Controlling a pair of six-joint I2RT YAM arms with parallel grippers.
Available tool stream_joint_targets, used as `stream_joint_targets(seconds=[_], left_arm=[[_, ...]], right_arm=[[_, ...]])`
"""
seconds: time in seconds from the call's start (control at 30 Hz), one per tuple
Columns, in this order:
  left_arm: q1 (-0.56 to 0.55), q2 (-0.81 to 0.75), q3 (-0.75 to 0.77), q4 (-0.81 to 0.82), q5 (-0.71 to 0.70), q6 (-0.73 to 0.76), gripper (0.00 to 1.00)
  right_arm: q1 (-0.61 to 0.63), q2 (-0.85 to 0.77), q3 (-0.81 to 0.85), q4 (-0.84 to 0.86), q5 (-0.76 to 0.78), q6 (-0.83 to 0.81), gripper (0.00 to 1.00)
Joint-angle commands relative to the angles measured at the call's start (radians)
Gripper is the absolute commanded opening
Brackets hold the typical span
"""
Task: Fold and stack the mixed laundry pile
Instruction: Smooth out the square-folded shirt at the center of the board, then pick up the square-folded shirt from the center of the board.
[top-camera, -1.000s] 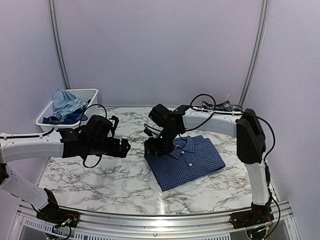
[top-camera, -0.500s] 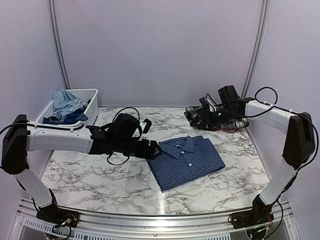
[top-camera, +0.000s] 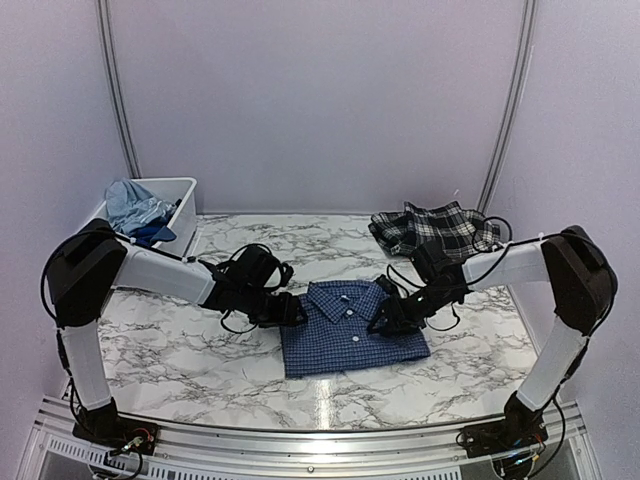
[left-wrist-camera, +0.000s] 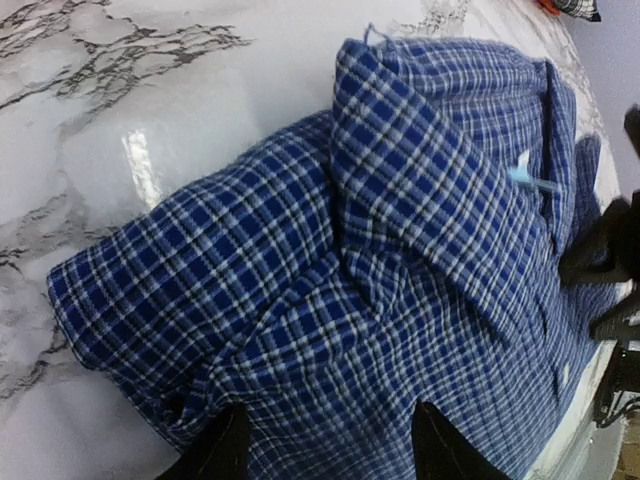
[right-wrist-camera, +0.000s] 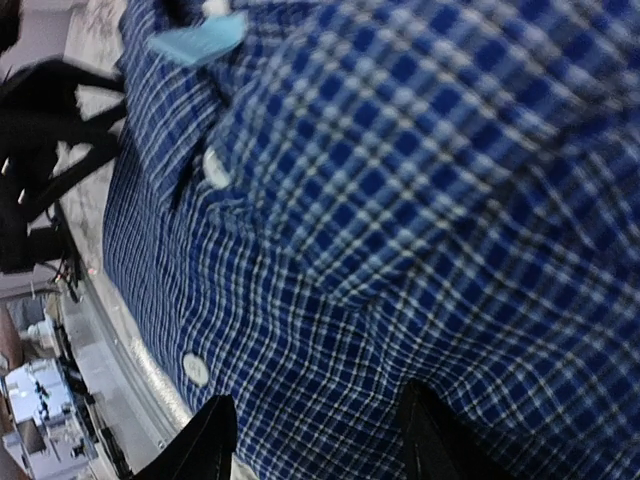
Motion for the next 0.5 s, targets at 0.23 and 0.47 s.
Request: stream_joint_targets(seconds=[0.23, 0.47], left_arm=[[0.061, -0.307, -0.135, -0.085, -0.08, 0.212, 0.71], [-0.179, -0.319, -0.054, -0.087, -0.106, 0.622, 0.71]], right_arm=[[0.123, -0.191, 0.06, 0.064, -0.095, 0.201, 0.59], [-0.056, -0.336, -0.052, -0.015, -0.062, 0.227, 0.55]])
